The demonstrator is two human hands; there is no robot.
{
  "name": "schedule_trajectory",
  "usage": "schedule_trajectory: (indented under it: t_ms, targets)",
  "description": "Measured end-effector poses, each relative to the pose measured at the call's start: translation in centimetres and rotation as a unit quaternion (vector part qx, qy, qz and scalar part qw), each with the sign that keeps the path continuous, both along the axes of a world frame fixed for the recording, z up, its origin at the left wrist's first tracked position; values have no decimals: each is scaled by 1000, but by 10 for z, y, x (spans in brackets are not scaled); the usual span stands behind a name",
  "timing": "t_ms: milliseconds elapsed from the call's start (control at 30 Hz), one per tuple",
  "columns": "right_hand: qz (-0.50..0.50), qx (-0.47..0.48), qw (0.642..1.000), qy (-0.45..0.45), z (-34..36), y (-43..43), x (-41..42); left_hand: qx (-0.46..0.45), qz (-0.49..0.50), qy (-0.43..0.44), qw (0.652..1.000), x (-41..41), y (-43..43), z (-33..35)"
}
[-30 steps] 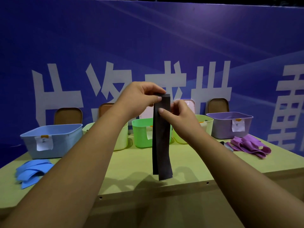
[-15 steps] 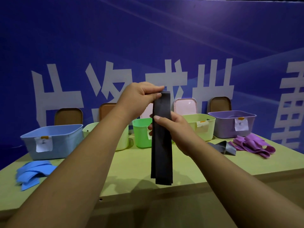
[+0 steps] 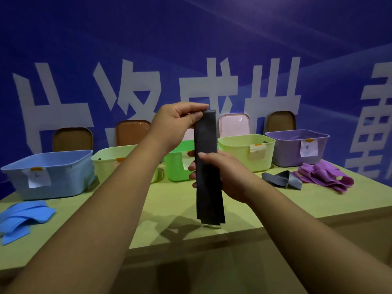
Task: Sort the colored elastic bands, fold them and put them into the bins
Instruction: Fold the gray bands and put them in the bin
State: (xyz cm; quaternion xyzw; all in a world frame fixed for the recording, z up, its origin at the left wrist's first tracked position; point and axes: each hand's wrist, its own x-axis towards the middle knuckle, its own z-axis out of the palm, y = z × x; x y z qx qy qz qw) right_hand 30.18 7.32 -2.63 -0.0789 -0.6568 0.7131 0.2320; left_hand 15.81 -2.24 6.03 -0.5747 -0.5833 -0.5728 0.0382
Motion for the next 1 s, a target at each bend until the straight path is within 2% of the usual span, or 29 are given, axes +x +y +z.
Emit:
schedule_trajectory:
  t_ms: [100, 300, 433, 600, 733, 1000]
  targets:
    - [-1, 5, 1000, -15, -8, 8, 2, -2, 1, -2, 1000, -1, 10, -9]
    - [-57, 73, 995, -40, -23, 29, 3, 10, -17, -23, 1000, 3, 24, -14]
    - [-85, 154, 981, -82, -23, 31, 7, 3, -9, -15, 1000, -1, 28, -14]
    - [-76, 187, 977, -75, -19, 34, 11, 14, -43, -55, 997, -2, 31, -14]
    - [-65, 161, 983, -54, -22, 32, 12, 18, -52, -54, 997, 2, 34, -12]
    - [-71, 98, 992, -45, -25, 22, 8, 9, -26, 13, 1000, -1, 43, -11]
